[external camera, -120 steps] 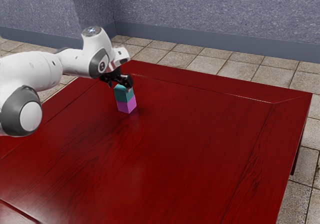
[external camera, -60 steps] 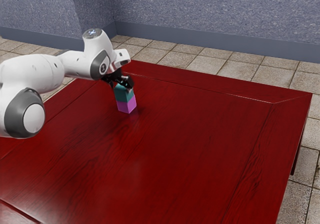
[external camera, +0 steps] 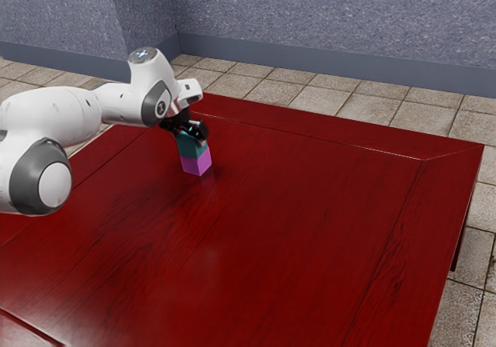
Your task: Pick up the blue block with one arm, and put the blue block on the table with one arm
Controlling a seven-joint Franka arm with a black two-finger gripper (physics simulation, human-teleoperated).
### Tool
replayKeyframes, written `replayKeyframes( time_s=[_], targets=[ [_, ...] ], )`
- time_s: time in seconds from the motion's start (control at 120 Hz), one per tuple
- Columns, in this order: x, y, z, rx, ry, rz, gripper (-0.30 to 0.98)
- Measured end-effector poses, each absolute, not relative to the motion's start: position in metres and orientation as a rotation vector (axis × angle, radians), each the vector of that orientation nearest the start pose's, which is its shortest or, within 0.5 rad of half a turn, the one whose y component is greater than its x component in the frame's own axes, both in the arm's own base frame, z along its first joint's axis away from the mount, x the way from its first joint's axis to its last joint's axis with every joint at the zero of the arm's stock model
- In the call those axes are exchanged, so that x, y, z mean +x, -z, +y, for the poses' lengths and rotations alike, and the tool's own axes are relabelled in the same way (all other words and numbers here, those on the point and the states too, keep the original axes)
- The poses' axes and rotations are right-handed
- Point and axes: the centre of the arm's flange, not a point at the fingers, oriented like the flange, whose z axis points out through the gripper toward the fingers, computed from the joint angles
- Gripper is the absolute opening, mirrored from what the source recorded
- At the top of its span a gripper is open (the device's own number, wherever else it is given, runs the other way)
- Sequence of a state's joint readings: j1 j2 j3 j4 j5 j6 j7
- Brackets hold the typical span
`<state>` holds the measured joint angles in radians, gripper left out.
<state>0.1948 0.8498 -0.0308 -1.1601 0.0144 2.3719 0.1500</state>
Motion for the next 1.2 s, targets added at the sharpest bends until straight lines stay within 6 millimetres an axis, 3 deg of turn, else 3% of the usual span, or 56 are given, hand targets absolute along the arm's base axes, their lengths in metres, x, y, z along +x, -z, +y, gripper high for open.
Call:
replayKeyframes(
  time_s=[0.383,0.708,0.783,0.925,0.992,1.108,1.2],
  targets=[
    [0.783,-0.324,0.139,-3.058,0.569,-0.043,0.43],
    [0.784,-0.339,0.133,-3.05,0.599,-0.034,0.37],
    [0.787,-0.344,0.114,-3.067,0.617,-0.002,0.37],
    [0.794,-0.346,0.036,-3.121,0.64,0.135,0.37],
    [0.795,-0.337,0.012,-3.138,0.624,0.18,0.37],
    [0.794,-0.299,0.001,-3.157,0.548,0.198,0.36],
    [0.793,-0.286,0.003,-3.158,0.522,0.196,0.36]
  ],
)
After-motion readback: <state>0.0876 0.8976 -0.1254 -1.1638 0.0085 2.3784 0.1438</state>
